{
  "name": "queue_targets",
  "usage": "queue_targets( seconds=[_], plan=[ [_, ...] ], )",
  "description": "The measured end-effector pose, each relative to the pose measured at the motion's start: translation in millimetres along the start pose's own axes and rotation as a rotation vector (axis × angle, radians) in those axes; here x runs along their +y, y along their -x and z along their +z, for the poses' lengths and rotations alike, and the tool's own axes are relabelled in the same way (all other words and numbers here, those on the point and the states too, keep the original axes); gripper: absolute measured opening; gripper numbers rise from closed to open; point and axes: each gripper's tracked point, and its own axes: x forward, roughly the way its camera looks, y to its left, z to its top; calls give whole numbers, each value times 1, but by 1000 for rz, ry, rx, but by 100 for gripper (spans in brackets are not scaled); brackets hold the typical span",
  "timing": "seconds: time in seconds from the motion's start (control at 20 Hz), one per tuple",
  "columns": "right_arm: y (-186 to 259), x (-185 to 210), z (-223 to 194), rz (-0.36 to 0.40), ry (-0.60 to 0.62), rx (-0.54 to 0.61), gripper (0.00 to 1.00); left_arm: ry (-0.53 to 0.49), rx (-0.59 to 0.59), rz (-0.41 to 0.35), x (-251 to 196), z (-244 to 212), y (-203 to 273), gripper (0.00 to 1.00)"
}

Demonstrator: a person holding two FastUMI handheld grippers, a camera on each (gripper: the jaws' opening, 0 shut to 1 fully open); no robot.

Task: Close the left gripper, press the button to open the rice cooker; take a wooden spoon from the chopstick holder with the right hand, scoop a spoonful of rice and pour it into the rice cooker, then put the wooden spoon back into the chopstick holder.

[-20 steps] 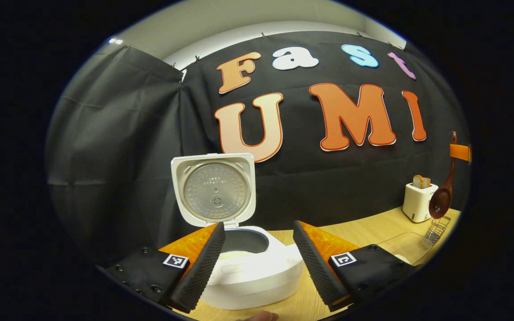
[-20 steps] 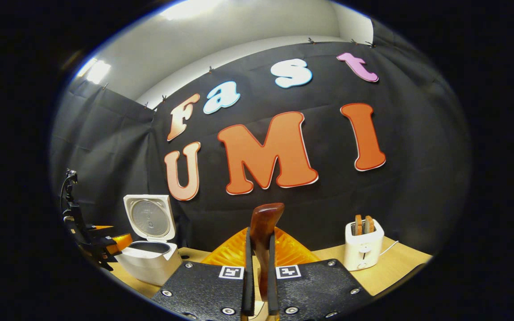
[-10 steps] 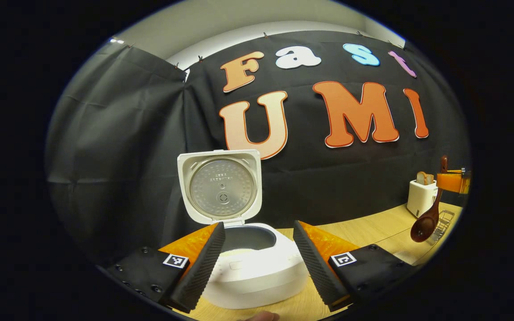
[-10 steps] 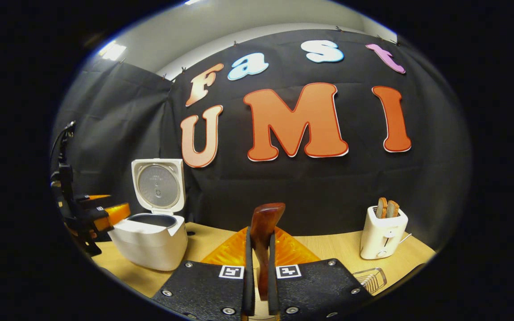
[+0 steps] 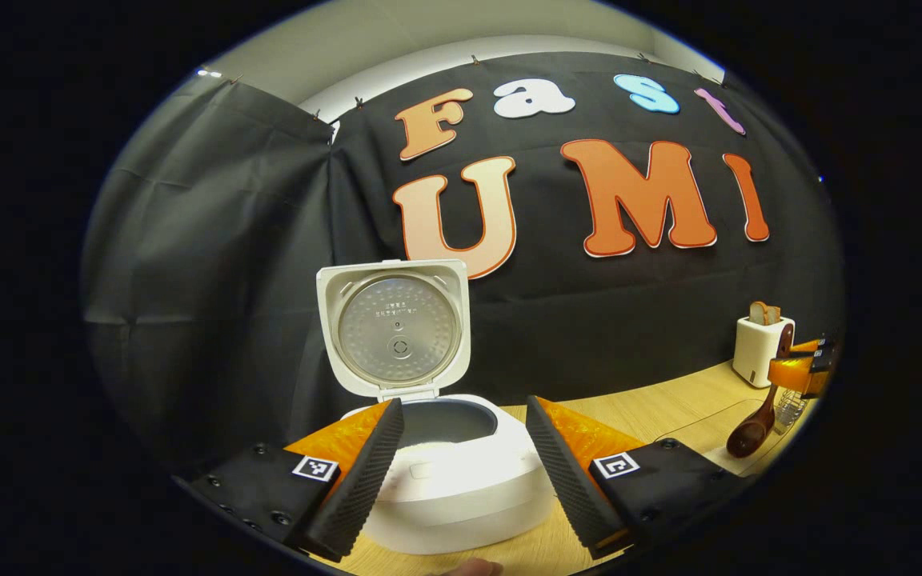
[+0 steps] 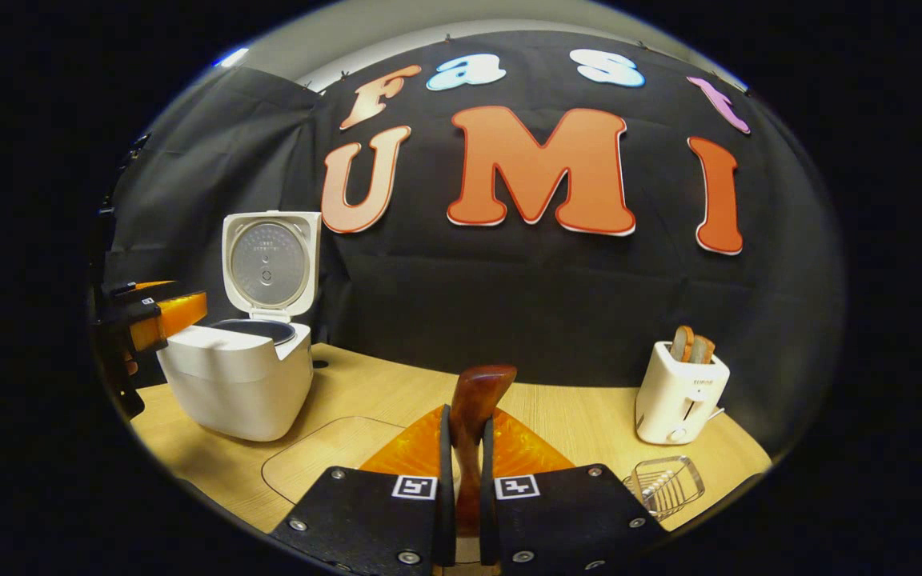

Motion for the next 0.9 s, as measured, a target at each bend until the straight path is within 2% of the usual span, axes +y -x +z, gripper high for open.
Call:
queue_targets(
  seconds=[0.4, 0.65, 0.75, 0.9],
  plan=[
    [13, 25, -15, 44, -27, 17, 12, 15, 19, 12, 4, -11, -3, 100],
    [19, 42, -21, 108, -207, 73, 12, 29, 33, 6, 1, -17, -6, 100],
    [17, 40, -20, 118, -312, 101, 12, 32, 37, 5, 2, -18, -6, 100],
    [11, 36, -22, 93, -441, 127, 12, 39, 38, 11, 5, -20, -3, 100]
  ],
)
